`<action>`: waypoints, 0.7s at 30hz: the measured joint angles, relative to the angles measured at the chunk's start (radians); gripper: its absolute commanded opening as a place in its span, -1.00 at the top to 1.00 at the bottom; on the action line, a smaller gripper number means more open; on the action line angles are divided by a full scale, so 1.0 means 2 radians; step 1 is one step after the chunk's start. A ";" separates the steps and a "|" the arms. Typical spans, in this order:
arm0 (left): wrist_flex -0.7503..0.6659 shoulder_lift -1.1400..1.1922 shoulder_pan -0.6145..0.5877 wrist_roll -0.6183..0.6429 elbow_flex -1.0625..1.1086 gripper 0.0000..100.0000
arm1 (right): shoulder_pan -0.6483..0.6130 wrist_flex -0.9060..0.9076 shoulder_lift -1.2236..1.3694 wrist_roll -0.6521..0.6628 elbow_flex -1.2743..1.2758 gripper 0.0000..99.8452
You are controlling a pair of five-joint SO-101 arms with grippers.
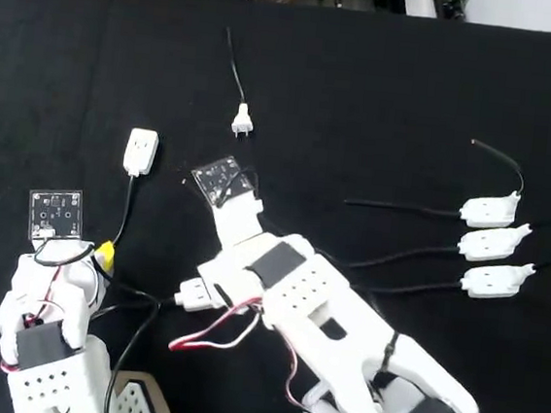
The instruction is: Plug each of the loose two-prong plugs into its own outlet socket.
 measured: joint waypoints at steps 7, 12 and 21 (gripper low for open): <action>0.000 0.000 0.000 0.000 0.000 0.52 | 0.008 0.000 -0.005 0.001 0.001 0.98; 0.000 0.000 0.000 0.000 0.000 0.52 | 0.018 0.000 -0.005 0.001 0.001 0.98; 0.000 0.000 0.000 0.000 0.000 0.52 | 0.005 0.008 -0.005 0.001 0.001 0.98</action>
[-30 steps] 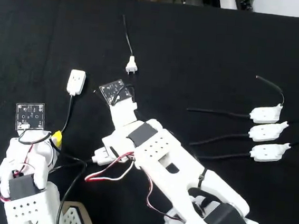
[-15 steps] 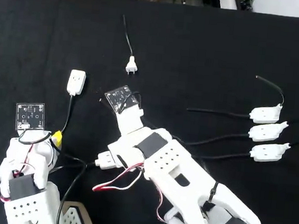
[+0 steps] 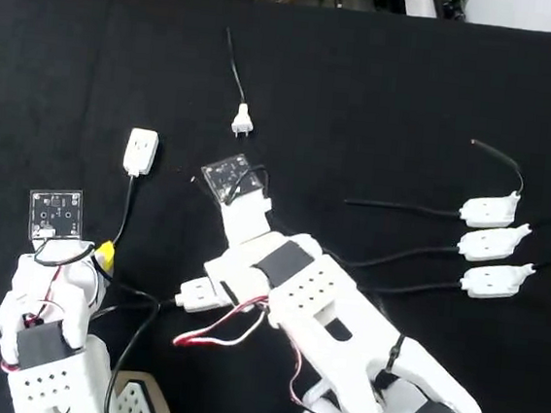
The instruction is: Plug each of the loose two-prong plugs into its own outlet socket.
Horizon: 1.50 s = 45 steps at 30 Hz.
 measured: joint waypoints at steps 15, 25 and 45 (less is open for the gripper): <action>0.000 0.000 0.000 0.000 0.000 0.52 | -0.005 0.015 -0.069 0.001 0.022 0.98; 0.000 0.000 0.000 0.000 0.000 0.52 | -0.017 0.011 0.036 -0.007 -0.015 0.98; 0.000 0.000 0.000 0.000 0.000 0.52 | -0.002 0.008 0.041 -0.015 -0.015 0.97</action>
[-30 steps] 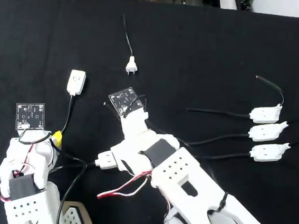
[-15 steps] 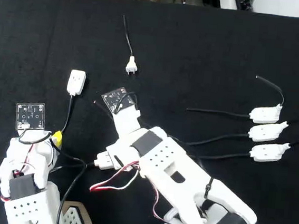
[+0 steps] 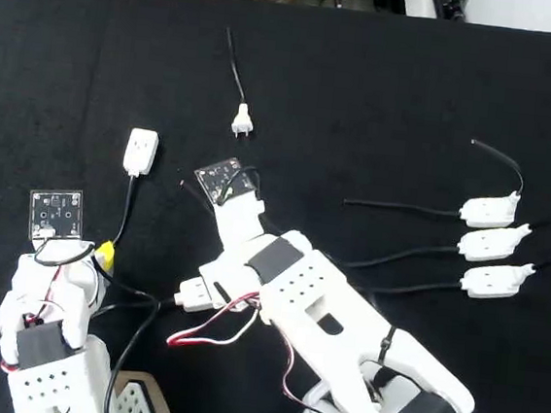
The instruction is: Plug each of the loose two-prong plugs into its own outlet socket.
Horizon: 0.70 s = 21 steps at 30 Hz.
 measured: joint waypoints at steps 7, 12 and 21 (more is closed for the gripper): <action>0.000 0.000 0.000 0.000 0.000 0.52 | -0.030 -0.032 -0.001 -0.004 0.020 0.97; 0.000 0.000 0.000 0.000 0.000 0.52 | -0.041 -0.057 0.021 -0.037 0.026 0.97; 0.000 0.000 0.000 0.000 0.000 0.52 | -0.033 -0.047 0.090 -0.041 -0.016 0.97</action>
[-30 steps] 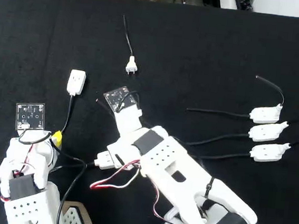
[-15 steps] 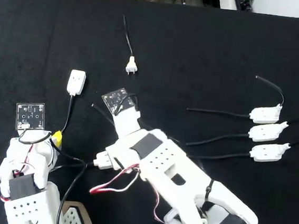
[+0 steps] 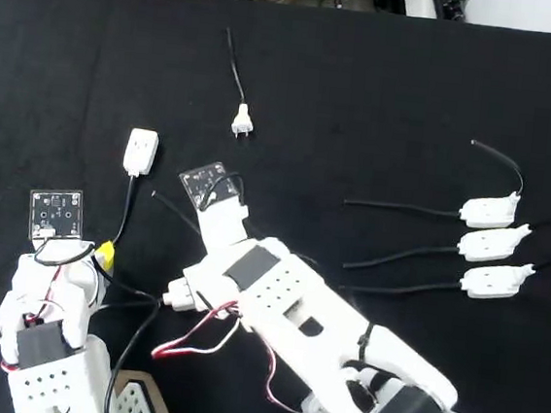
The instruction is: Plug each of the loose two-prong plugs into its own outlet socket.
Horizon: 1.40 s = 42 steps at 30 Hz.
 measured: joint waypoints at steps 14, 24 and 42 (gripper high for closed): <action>-0.002 0.000 -0.002 0.000 0.000 0.52 | -0.011 0.008 0.029 0.009 -0.001 0.97; -0.002 0.000 -0.001 0.000 0.000 0.52 | 0.017 0.030 0.034 0.042 -0.025 0.97; -0.002 0.000 -0.001 0.000 0.000 0.52 | 0.407 0.089 0.070 0.285 -0.105 0.97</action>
